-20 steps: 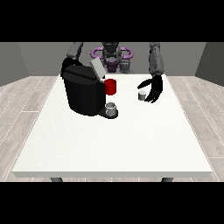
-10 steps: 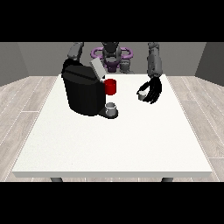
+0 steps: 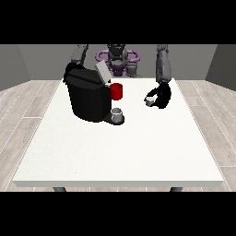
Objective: Insert the coffee pod into the coffee machine and close the lid
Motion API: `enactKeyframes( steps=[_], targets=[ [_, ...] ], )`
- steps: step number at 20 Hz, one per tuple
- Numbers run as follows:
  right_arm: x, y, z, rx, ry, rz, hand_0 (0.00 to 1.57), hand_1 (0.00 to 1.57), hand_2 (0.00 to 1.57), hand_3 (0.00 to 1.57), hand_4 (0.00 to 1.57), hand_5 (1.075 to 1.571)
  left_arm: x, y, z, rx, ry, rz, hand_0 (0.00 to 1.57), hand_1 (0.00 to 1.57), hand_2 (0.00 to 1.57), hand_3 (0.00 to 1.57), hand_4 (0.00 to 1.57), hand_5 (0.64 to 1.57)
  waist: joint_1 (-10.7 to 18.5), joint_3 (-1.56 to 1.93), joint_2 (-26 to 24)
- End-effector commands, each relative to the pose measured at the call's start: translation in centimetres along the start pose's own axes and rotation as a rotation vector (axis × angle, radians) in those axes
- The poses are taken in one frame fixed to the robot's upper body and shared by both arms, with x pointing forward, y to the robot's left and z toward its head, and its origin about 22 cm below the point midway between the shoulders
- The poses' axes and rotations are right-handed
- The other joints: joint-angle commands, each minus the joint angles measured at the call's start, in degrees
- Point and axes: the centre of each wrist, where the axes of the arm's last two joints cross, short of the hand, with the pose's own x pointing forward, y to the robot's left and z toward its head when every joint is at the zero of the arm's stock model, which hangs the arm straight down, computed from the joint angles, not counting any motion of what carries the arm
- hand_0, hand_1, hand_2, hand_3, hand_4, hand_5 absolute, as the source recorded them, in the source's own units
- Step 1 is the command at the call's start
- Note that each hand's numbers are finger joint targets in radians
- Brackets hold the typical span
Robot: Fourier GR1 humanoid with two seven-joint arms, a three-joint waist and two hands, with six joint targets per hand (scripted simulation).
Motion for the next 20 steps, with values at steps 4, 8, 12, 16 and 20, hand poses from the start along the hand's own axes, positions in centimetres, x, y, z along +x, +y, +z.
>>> enactKeyframes(
  steps=[4, 8, 12, 16, 20],
  targets=[
    [0.1, -0.9, -0.4, -0.029, 0.038, -0.037, 0.0, 0.0, 0.0, 0.0, 0.44, 1.571, 1.3, 0.9, -1.0, -0.037, -0.105, 0.032, 1.42, 1.42, 1.46, 1.42, 0.56, 1.571, 0.2, -0.07, -2.0],
    [-3.9, -3.1, 1.0, -0.02, 0.117, -0.004, 0.0, 0.0, 0.0, 0.0, 0.49, 1.571, 5.6, 0.1, -2.1, -0.085, -0.187, 0.023, 1.4, 1.4, 1.42, 1.36, 0.6, 1.571, 2.6, -0.01, -6.0],
    [-2.6, -0.7, 0.0, -0.014, 0.119, 0.001, 0.0, 0.0, 0.0, 0.0, 0.44, 1.571, 7.4, 4.4, -3.8, -0.085, -0.215, 0.029, 1.29, 1.29, 1.36, 1.34, 0.56, 1.571, 2.1, -0.04, -6.4],
    [-2.6, -1.3, -0.4, 0.011, 0.129, -0.02, 0.0, 0.0, 0.0, 0.0, 0.49, 1.571, 9.9, 4.8, -4.3, -0.091, -0.279, 0.019, 1.23, 1.23, 1.32, 1.29, 0.57, 1.571, 1.2, -0.04, -7.5],
    [-1.9, -1.8, -0.9, -0.009, 0.128, -0.03, 0.0, 0.0, 0.0, 0.0, 0.48, 1.571, 11.4, 6.4, -4.9, -0.087, -0.273, 0.002, 1.25, 1.25, 1.33, 1.29, 0.56, 1.571, 0.3, -0.04, -8.5]
  ],
)
